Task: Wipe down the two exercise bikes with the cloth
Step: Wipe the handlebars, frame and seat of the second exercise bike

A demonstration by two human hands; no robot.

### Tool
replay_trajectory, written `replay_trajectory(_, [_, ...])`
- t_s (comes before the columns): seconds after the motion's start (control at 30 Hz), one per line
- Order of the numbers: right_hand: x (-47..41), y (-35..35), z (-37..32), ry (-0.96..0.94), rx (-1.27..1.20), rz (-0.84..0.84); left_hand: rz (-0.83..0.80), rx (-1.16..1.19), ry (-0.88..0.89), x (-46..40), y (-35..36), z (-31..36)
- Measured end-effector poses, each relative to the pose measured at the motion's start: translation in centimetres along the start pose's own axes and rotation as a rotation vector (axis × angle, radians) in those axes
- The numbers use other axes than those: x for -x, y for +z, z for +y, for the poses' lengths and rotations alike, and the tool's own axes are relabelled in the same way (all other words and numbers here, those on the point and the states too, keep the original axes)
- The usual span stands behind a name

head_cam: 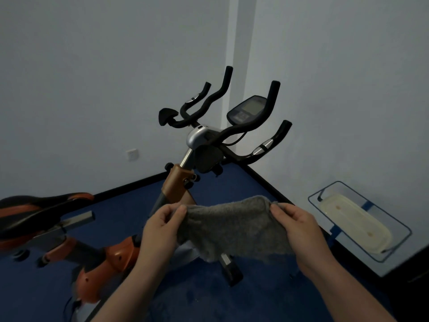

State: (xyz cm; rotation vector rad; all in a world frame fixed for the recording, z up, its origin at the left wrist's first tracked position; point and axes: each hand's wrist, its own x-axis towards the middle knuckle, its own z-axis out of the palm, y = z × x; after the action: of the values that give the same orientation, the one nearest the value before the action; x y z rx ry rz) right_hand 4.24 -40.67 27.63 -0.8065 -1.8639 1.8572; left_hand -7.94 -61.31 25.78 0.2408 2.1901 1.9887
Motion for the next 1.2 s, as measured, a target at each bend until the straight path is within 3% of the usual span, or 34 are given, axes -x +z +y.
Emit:
replay_trajectory(0.1, [0.1,0.0,1.0,0.043,0.001,0.041,-0.015,-0.018,-0.070,1.3,2.2,-0.3])
replay_trajectory(0.2, [0.7,1.3,2.0,0.084,0.052,-0.028,-0.070,-0.054,-0.020,3.5,5.1,-0.3])
replay_trajectory(0.37, [0.3,1.2,2.2,0.288,-0.173,-0.274,-0.329,-0.295,0.216,6.9,8.3,-1.0])
replay_trajectory(0.47, [-0.5,0.0,2.9,0.292,-0.133,-0.316,-0.561,-0.473,0.384,7.8,8.1,-1.9])
replay_trajectory(0.53, [-0.9,-0.4,3.9,0.257,-0.027,-0.314,-0.604,-0.489,0.334,8.4,7.1,-2.5])
replay_trajectory(0.63, [-1.6,-0.2,5.6,-0.036,0.385,-0.312,-0.389,-0.504,0.144,9.0,4.2,-3.9])
replay_trajectory(0.8, [-0.2,3.0,8.2,-0.410,0.942,-0.582,0.022,-0.509,-0.094,11.2,-3.2,-7.2])
replay_trajectory(1.03, [4.4,10.6,10.2,-0.516,1.077,-0.997,0.309,-0.450,-0.304,15.1,-13.4,-10.2])
replay_trajectory(1.2, [7.0,17.5,10.7,-0.590,1.108,-1.078,0.264,-0.441,-0.340,14.4,-17.8,-11.3])
